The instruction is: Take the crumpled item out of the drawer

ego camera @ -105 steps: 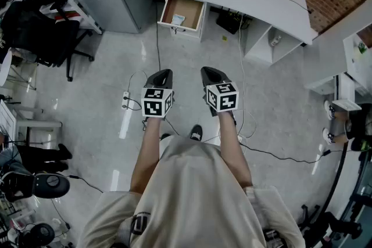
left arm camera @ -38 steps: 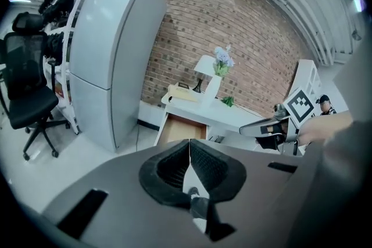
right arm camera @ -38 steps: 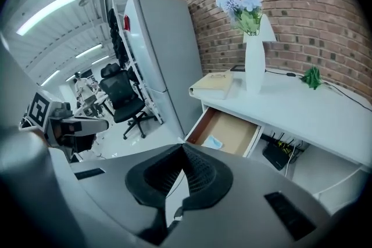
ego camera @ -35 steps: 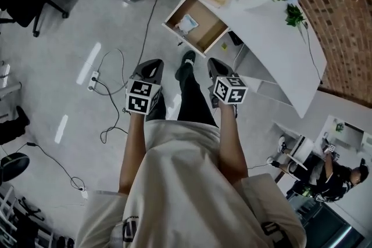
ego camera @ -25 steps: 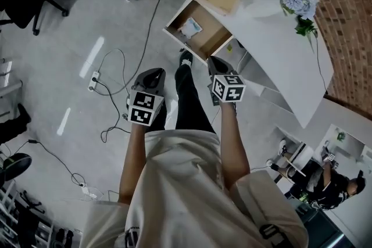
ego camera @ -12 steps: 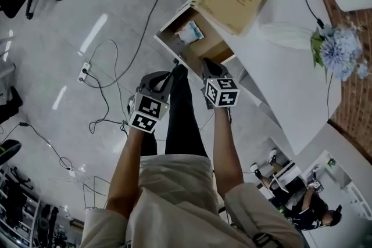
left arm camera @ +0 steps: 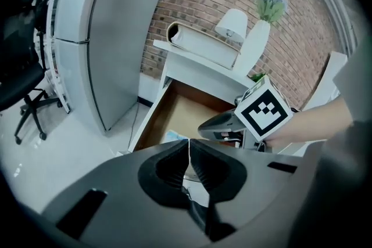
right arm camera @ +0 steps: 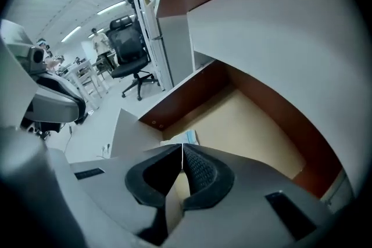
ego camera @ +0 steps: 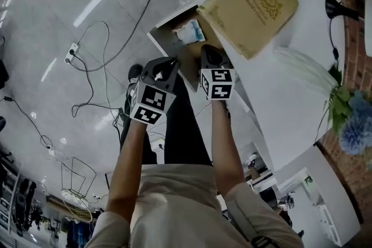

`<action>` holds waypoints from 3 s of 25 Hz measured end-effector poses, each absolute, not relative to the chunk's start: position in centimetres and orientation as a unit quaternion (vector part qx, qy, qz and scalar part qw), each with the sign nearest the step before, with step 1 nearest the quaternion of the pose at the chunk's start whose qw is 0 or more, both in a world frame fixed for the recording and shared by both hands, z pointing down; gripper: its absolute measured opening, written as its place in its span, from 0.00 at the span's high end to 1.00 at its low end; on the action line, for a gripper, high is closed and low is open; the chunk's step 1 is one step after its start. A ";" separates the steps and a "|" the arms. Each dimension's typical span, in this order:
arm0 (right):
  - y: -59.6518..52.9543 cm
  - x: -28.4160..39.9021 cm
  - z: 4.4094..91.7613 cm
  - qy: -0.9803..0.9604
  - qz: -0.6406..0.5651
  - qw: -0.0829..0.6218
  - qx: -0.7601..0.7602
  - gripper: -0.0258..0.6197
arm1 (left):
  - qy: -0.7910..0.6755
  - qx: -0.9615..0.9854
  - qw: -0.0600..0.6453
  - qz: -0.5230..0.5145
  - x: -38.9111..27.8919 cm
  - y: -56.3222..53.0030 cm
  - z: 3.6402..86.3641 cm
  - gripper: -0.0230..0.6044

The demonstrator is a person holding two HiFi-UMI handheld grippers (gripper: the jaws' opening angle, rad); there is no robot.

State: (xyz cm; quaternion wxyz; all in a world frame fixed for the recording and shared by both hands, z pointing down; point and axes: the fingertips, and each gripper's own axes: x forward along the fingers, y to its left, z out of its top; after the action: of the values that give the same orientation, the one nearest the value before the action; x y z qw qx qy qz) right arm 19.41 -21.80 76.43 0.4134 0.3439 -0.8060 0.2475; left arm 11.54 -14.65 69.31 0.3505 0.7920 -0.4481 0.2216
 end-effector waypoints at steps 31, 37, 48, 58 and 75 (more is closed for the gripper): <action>-23.3 20.3 86.6 -0.769 0.218 0.533 0.277 0.76 | -0.530 0.736 0.383 0.175 5.9 -13.4 73.0 0.94; -22.3 19.7 87.1 -0.762 0.239 0.532 0.281 0.82 | -0.530 0.736 0.387 0.168 5.4 -12.7 73.1 0.94; -21.4 18.3 83.8 -0.769 0.207 0.521 0.308 0.91 | -0.533 0.741 0.368 0.177 3.6 -11.2 72.6 0.94; -18.7 17.4 78.4 -0.771 0.186 0.504 0.342 0.91 | -0.505 0.766 0.349 0.191 3.0 -6.8 70.3 0.94; -10.0 17.4 64.0 -0.770 0.195 0.454 0.404 0.91 | -0.465 0.803 0.314 0.198 2.0 -2.4 59.7 0.94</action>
State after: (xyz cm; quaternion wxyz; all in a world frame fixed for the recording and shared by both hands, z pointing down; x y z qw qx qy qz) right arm 17.44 -10.02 64.05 0.4538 0.4036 -0.7701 0.1950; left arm 2.00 -2.38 59.72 0.3144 0.8034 -0.4653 0.1978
